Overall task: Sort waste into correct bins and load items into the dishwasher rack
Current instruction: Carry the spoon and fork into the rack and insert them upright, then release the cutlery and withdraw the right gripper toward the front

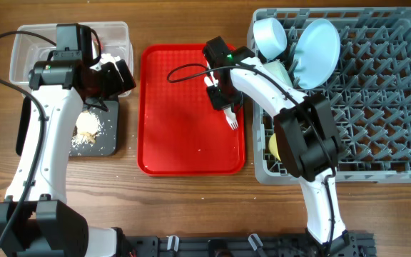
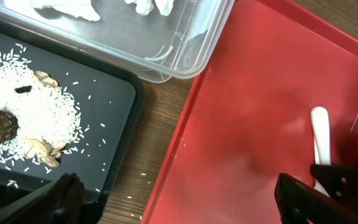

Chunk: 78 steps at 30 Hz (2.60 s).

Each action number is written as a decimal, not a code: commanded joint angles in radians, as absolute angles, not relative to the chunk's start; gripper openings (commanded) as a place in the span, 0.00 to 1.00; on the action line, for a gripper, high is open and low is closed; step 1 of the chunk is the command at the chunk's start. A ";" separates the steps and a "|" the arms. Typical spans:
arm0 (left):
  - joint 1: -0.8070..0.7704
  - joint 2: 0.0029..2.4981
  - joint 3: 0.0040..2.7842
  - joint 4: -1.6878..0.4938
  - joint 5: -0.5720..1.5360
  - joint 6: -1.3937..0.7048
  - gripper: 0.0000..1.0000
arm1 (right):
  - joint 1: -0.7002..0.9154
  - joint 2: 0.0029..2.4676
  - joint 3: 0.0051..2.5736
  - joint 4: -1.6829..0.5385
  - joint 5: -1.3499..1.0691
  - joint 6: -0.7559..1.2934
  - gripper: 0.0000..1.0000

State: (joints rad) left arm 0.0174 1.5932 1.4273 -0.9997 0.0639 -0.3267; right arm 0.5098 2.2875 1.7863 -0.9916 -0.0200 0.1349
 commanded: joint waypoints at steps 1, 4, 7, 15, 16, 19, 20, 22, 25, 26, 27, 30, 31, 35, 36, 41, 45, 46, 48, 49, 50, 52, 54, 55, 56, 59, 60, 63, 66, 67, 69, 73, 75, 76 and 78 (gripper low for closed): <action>0.021 1.591 1.433 -1.000 0.051 -0.322 1.00 | 0.511 2.320 1.769 -0.997 -0.023 0.131 0.04; 0.021 1.591 1.433 -1.000 0.051 -0.322 1.00 | 0.511 2.319 1.777 -1.015 -0.023 0.131 0.04; 0.021 1.591 1.433 -1.000 0.051 -0.322 1.00 | 0.511 2.317 1.814 -1.058 -0.023 0.131 0.04; 0.021 1.591 1.433 -1.000 0.051 -0.322 1.00 | 0.508 2.214 1.901 -1.102 -0.023 0.134 0.04; 0.021 1.591 1.433 -1.000 0.051 -0.322 1.00 | 0.505 2.189 1.908 -1.105 -0.024 0.134 0.04; 0.021 1.591 1.434 -1.000 0.051 -0.322 1.00 | 0.495 2.128 1.920 -1.110 -0.027 0.138 0.04; 0.021 1.591 1.434 -1.000 0.051 -0.322 1.00 | 0.489 2.102 1.920 -1.111 -0.027 0.142 0.04; 0.021 1.591 1.433 -1.000 0.051 -0.322 1.00 | 0.473 2.040 1.921 -1.116 -0.030 0.142 0.04; 0.021 1.591 1.433 -1.000 0.051 -0.322 1.00 | 0.441 1.958 1.921 -1.138 -0.029 0.141 0.04; 0.021 1.591 1.434 -1.000 0.051 -0.322 1.00 | 0.425 1.927 1.921 -1.150 -0.025 0.138 0.04; 0.021 1.591 1.434 -1.000 0.051 -0.322 1.00 | 0.407 1.895 1.921 -1.164 -0.021 0.132 0.04; 0.021 1.591 1.434 -1.000 0.051 -0.322 1.00 | 0.336 1.805 1.921 -1.224 -0.014 0.102 0.04; 0.021 1.591 1.434 -1.000 0.051 -0.322 1.00 | 0.303 1.775 1.921 -1.256 0.003 0.101 0.04; 0.021 1.591 1.433 -1.000 0.051 -0.322 1.00 | 0.200 1.719 1.920 -1.382 0.065 0.101 0.04; 0.021 1.591 1.433 -1.000 0.051 -0.322 1.00 | 0.176 1.716 1.920 -1.419 0.075 0.102 0.04; 0.021 1.591 1.433 -1.000 0.051 -0.322 1.00 | 0.094 1.719 1.834 -1.502 0.075 0.138 0.04; 0.021 1.591 1.433 -1.000 0.051 -0.322 1.00 | 0.065 1.720 1.673 -1.448 0.065 0.160 0.04; 0.021 1.591 1.433 -1.000 0.051 -0.322 1.00 | 0.064 1.720 1.619 -1.426 0.063 0.161 0.04; 0.021 1.591 1.433 -1.000 0.051 -0.322 1.00 | 0.064 1.720 1.536 -1.391 0.063 0.171 0.04; 0.021 1.591 1.433 -1.000 0.051 -0.322 1.00 | 0.064 1.720 1.499 -1.376 0.065 0.186 0.04; 0.021 1.591 1.433 -1.000 0.051 -0.322 1.00 | 0.064 1.720 1.467 -1.363 0.068 0.191 0.05; 0.021 1.591 1.433 -1.000 0.051 -0.322 1.00 | 0.064 1.720 1.416 -1.337 0.071 0.203 0.04; 0.021 1.591 1.434 -1.000 0.051 -0.322 1.00 | 0.063 1.720 1.394 -1.327 0.083 0.216 0.04; 0.021 1.591 1.434 -1.000 0.051 -0.322 1.00 | 0.063 1.720 1.393 -1.327 0.086 0.216 0.12; 0.021 1.591 1.434 -1.000 0.051 -0.322 1.00 | 0.063 1.720 1.393 -1.324 0.086 0.216 0.25; 0.021 1.591 1.433 -1.000 0.051 -0.322 1.00 | 0.063 1.720 1.393 -1.321 0.090 0.212 0.49; 0.021 1.591 1.434 -1.000 0.051 -0.322 1.00 | 0.063 1.720 1.393 -1.317 0.090 0.210 0.55; 0.021 1.591 1.434 -1.000 0.051 -0.322 1.00 | 0.063 1.718 1.412 -1.315 0.090 0.211 0.57; 0.021 1.591 1.434 -1.000 0.051 -0.322 1.00 | 0.063 1.709 1.472 -1.328 0.089 0.210 0.57; 0.021 1.591 1.433 -1.000 0.051 -0.322 1.00 | 0.064 1.700 1.510 -1.345 0.089 0.209 0.57; 0.021 1.591 1.434 -1.000 0.051 -0.322 1.00 | 0.064 1.676 1.584 -1.378 0.089 0.180 0.57; 0.021 1.591 1.433 -1.000 0.051 -0.321 1.00 | 0.064 1.610 1.770 -1.459 0.089 0.130 0.61; 0.021 1.591 1.433 -1.000 0.051 -0.321 1.00 | 0.064 1.571 1.865 -1.497 0.090 0.130 0.61; 0.021 1.591 1.434 -1.000 0.051 -0.322 1.00 | 0.064 1.549 1.910 -1.514 0.090 0.130 0.62; 0.021 1.591 1.433 -1.000 0.051 -0.322 1.00 | 0.064 1.507 1.980 -1.541 0.089 0.131 0.92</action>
